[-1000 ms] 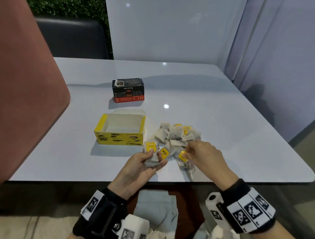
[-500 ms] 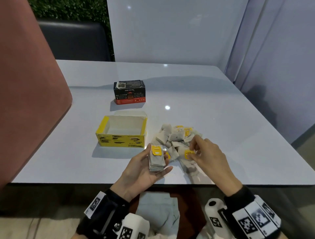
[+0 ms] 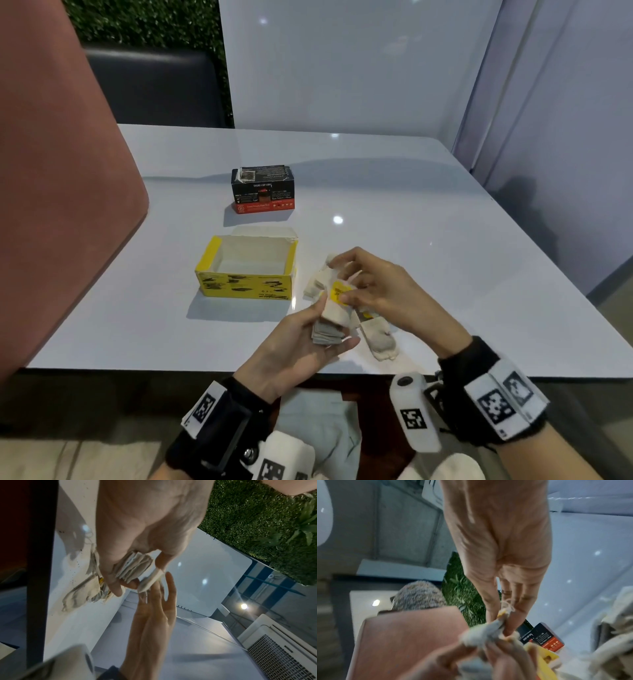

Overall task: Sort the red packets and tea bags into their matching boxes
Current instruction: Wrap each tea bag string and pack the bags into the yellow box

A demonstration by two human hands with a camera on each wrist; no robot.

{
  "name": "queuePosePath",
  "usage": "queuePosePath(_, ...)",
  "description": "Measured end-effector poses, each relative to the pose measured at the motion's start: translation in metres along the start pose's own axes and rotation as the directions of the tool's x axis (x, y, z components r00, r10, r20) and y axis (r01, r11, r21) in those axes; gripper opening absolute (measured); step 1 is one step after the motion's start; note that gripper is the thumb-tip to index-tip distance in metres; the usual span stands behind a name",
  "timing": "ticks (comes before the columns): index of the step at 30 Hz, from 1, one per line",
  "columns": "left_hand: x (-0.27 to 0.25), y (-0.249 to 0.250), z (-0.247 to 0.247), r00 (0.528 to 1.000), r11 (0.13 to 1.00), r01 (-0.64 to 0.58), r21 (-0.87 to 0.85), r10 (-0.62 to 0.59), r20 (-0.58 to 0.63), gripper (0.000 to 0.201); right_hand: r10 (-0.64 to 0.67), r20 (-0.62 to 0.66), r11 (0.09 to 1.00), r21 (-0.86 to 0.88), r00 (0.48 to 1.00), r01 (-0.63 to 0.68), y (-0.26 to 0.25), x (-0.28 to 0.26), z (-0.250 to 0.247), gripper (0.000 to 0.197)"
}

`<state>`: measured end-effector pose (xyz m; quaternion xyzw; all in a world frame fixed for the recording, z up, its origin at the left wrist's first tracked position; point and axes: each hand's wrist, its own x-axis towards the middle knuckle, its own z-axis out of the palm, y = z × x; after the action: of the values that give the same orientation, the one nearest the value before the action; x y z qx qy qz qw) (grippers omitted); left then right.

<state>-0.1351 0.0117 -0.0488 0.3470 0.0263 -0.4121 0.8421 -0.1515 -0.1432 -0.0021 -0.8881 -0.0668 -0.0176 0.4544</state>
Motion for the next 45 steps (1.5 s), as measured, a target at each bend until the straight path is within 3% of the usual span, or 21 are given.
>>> queuePosePath(3, 0.001, -0.001, 0.0, 0.999, 0.997, -0.035, -0.074, 0.034, -0.023, 0.022, -0.156, -0.105, 0.931, -0.348, 0.982, 0.111, 0.003, -0.001, 0.018, 0.024)
queuePosePath(6, 0.001, 0.0, -0.004, 0.999, 0.988, -0.043, -0.149, 0.046, 0.02, 0.023, -0.21, -0.13, 0.92, -0.363, 0.969, 0.151, -0.001, -0.01, 0.025, 0.007)
queuePosePath(11, 0.003, -0.004, -0.003, 0.999, 0.975, -0.025, -0.223, 0.029, 0.018, 0.03, -0.171, -0.017, 0.895, -0.42, 0.985, 0.149, 0.001, -0.016, 0.029, 0.013)
queuePosePath(15, 0.004, -0.006, -0.004, 1.0, 0.954, 0.009, -0.299, -0.001, 0.025, 0.031, -0.282, -0.15, 0.882, -0.43, 0.948, 0.194, 0.004, -0.016, 0.03, 0.011)
queuePosePath(17, 0.003, -0.005, -0.003, 1.0, 0.961, 0.018, -0.276, -0.012, 0.024, 0.041, -0.364, -0.199, 0.825, -0.522, 0.91, 0.216, 0.003, -0.018, 0.033, 0.003)
queuePosePath(20, 0.002, -0.002, -0.003, 0.999, 0.974, 0.028, -0.223, -0.019, 0.043, 0.058, -0.417, -0.129, 0.704, -0.672, 0.9, 0.23, 0.001, -0.027, 0.044, 0.01)
queuePosePath(22, 0.001, -0.002, -0.003, 0.998, 0.974, 0.035, -0.225, -0.022, 0.061, 0.059, -0.446, -0.089, 0.672, -0.69, 0.891, 0.268, 0.002, -0.033, 0.046, 0.017)
queuePosePath(28, 0.0, -0.003, -0.002, 1.0, 0.984, 0.001, -0.176, 0.002, 0.015, 0.021, -0.481, -0.076, 0.611, -0.744, 0.874, 0.272, 0.002, -0.038, 0.05, 0.023)
queuePosePath(31, 0.0, -0.005, -0.005, 1.0, 0.991, -0.019, -0.133, 0.018, -0.013, 0.013, -0.483, -0.041, 0.612, -0.73, 0.875, 0.304, 0.005, -0.04, 0.055, 0.018)
queuePosePath(34, -0.001, -0.003, -0.009, 0.998, 0.985, -0.04, -0.169, 0.032, -0.05, 0.018, -0.433, -0.158, 0.798, -0.524, 0.887, 0.296, 0.009, -0.034, 0.042, 0.016)
queuePosePath(36, -0.002, 0.001, -0.014, 0.996, 0.982, -0.055, -0.182, 0.04, -0.083, 0.02, -0.296, -0.24, 0.875, -0.457, 0.924, 0.162, 0.012, -0.021, 0.018, 0.016)
queuePosePath(38, -0.002, 0.005, -0.018, 0.994, 0.991, -0.055, -0.124, 0.043, -0.099, 0.023, -0.085, -0.213, 0.828, -0.558, 0.973, -0.05, 0.018, -0.001, -0.012, 0.014)
queuePosePath(40, -0.002, 0.006, -0.018, 0.994, 0.995, -0.053, -0.089, 0.044, -0.101, 0.029, 0.068, -0.166, 0.728, -0.666, 0.984, -0.163, 0.025, 0.022, -0.031, 0.019)
queuePosePath(45, -0.001, 0.003, -0.015, 0.995, 0.994, -0.016, -0.108, 0.005, -0.097, 0.031, 0.151, 0.143, 0.583, -0.812, 0.978, 0.028, 0.032, 0.059, -0.019, 0.027)
